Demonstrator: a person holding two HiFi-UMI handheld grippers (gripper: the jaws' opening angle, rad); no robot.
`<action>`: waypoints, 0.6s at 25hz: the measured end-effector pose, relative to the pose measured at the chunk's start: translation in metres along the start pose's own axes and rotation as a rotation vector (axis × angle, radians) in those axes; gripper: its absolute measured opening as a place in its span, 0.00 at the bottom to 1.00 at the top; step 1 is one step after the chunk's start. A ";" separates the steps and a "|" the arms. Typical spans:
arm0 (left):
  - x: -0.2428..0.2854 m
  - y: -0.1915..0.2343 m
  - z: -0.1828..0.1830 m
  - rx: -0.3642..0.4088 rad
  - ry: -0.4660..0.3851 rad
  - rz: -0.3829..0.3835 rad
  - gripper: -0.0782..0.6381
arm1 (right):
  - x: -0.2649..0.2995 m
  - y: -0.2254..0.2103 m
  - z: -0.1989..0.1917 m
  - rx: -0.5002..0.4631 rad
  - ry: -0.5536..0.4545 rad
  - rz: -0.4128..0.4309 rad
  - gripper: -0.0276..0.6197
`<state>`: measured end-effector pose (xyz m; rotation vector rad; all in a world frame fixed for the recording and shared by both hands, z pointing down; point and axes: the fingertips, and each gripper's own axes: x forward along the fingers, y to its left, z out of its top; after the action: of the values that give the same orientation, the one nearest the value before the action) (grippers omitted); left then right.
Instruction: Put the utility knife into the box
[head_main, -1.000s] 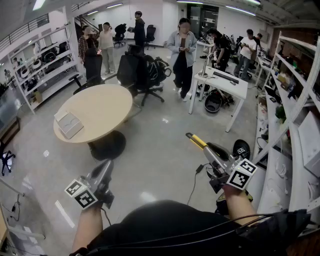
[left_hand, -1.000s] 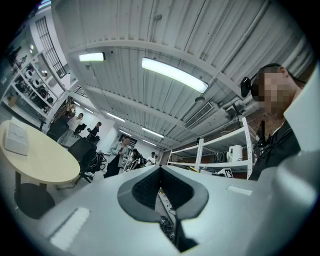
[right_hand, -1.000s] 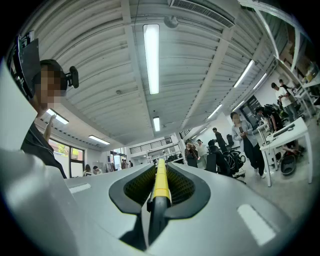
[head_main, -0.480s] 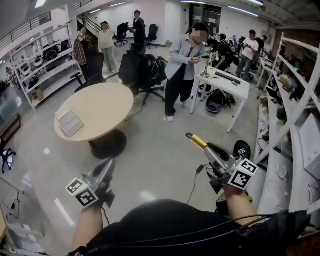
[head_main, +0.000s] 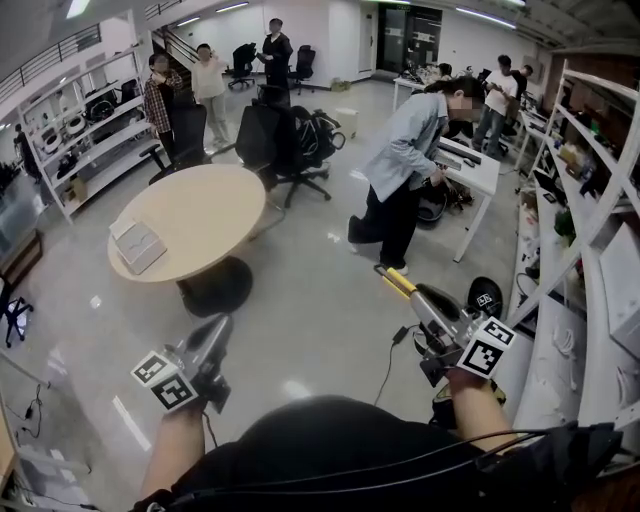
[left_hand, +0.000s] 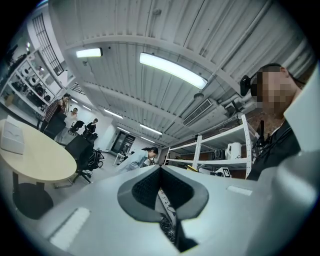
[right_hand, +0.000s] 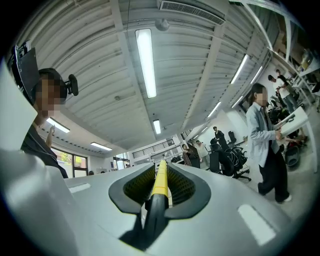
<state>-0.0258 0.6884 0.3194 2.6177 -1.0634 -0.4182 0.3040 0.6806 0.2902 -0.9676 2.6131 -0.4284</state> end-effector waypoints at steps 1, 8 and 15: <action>0.004 -0.002 -0.001 0.003 0.003 -0.003 0.11 | -0.003 -0.002 0.001 -0.001 -0.003 -0.001 0.18; 0.043 -0.028 -0.010 0.012 0.027 -0.039 0.11 | -0.038 -0.029 0.018 0.010 -0.035 -0.022 0.18; 0.095 -0.059 -0.027 0.011 0.035 -0.052 0.11 | -0.075 -0.067 0.041 0.014 -0.040 -0.027 0.18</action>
<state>0.0863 0.6657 0.3080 2.6572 -0.9910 -0.3777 0.4126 0.6750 0.2936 -0.9982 2.5608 -0.4298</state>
